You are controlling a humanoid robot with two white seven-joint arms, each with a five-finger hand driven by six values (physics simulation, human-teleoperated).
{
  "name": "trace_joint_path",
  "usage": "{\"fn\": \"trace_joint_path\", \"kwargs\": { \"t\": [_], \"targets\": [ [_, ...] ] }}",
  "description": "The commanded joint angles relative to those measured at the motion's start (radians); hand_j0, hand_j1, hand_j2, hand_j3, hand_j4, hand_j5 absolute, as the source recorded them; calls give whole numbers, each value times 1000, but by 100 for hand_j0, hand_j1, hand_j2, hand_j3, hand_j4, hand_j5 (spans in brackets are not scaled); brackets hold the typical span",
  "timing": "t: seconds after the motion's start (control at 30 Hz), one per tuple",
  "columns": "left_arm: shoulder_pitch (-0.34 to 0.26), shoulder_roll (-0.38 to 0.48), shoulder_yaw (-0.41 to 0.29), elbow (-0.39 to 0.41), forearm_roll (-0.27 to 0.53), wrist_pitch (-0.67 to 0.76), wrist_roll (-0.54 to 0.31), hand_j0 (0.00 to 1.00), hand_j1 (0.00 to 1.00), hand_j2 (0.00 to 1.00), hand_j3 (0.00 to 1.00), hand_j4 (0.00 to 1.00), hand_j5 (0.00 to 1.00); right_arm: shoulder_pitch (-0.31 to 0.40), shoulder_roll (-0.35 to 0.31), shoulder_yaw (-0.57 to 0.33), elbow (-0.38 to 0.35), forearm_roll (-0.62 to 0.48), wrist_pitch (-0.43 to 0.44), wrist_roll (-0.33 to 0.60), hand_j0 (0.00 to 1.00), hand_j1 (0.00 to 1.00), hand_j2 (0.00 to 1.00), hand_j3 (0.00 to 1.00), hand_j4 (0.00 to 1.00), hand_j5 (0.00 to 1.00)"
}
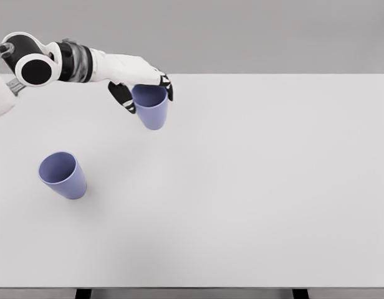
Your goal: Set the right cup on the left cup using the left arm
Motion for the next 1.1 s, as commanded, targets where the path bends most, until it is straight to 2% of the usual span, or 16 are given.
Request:
{"fn": "trace_joint_path", "kwargs": {
  "t": [0.0, 0.5, 1.07],
  "targets": [
    [0, 32, 3, -38, 8, 1, 0, 67, 67, 67, 67, 67, 67, -2, 0, 0, -1, 0, 0, 0, 100, 100, 100, 100, 100, 100],
    [-29, 187, 5, -197, 72, 0, 0, 66, 66, 66, 66, 66, 66, -2, 0, 0, 1, 0, 0, 0, 100, 100, 100, 100, 100, 100],
    [-43, 299, 5, -297, 94, -2, 0, 66, 66, 66, 66, 66, 66, -2, 0, 0, -1, 0, 0, 0, 100, 100, 100, 100, 100, 100]
  ]
}}
